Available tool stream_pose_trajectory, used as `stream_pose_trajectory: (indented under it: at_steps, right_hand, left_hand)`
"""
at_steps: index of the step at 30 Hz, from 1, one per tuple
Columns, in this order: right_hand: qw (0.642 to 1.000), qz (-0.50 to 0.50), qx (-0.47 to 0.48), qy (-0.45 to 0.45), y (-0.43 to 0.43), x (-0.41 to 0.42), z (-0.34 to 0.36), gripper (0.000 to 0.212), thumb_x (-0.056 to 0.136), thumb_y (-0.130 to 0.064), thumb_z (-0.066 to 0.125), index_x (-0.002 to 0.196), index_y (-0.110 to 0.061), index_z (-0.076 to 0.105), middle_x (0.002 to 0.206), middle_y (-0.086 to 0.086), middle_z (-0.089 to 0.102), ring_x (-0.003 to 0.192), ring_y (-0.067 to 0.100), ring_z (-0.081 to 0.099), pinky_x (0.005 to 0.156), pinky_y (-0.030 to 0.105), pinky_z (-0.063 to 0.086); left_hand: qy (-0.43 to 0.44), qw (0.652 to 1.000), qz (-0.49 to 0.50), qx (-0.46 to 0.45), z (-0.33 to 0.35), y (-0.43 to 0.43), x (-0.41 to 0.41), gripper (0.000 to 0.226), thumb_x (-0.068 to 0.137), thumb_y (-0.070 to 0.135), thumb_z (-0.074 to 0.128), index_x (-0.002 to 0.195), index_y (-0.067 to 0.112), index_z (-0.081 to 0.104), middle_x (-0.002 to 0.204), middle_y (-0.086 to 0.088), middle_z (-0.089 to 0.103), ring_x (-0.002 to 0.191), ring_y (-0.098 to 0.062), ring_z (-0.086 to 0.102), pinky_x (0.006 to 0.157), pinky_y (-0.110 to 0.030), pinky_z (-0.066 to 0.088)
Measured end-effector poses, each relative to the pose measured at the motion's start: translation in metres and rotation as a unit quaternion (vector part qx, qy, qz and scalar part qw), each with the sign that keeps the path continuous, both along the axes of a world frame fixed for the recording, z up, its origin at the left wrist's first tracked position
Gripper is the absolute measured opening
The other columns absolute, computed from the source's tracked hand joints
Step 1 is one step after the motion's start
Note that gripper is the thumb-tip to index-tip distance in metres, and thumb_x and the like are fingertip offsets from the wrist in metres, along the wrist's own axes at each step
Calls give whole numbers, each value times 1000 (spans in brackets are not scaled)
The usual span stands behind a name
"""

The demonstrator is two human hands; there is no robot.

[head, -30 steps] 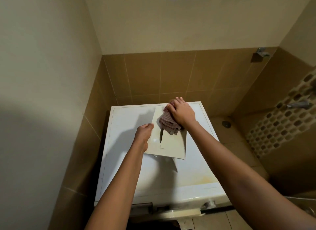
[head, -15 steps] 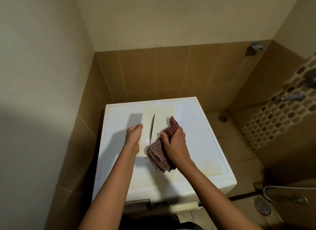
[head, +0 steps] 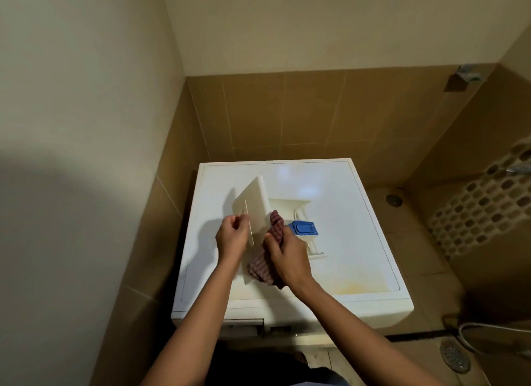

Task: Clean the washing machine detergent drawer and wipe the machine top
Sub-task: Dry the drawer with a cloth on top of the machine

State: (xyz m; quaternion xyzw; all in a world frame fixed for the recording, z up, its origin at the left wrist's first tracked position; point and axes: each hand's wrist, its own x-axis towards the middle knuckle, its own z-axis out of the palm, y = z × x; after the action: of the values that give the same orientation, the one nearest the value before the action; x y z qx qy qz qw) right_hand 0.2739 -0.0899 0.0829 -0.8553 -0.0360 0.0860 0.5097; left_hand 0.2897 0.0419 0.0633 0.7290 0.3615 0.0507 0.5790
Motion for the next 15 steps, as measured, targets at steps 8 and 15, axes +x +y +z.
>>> stream_pose_trajectory:
  at_steps: [8, 15]
  right_hand:
    - [993, 82, -81, -23, 14, -29, -35, 16, 95, -30, 50, 96, -14, 52, 85, 4, 66, 75, 20, 62, 66, 34, 50]
    - [982, 170, 15, 80, 4, -21, -40, 23, 89, -30, 64, 107, -17, 59, 92, -1, 67, 82, 11, 64, 73, 22, 53]
  left_hand:
    - [116, 985, -38, -122, -31, 11, -11, 109, 33, 91, 69, 111, 15, 67, 106, -1, 72, 100, -20, 67, 94, -38, 53]
    - [84, 984, -16, -159, -36, 13, -21, 71, 45, 58, 81, 95, 8, 72, 91, -8, 74, 85, -21, 70, 80, -37, 58]
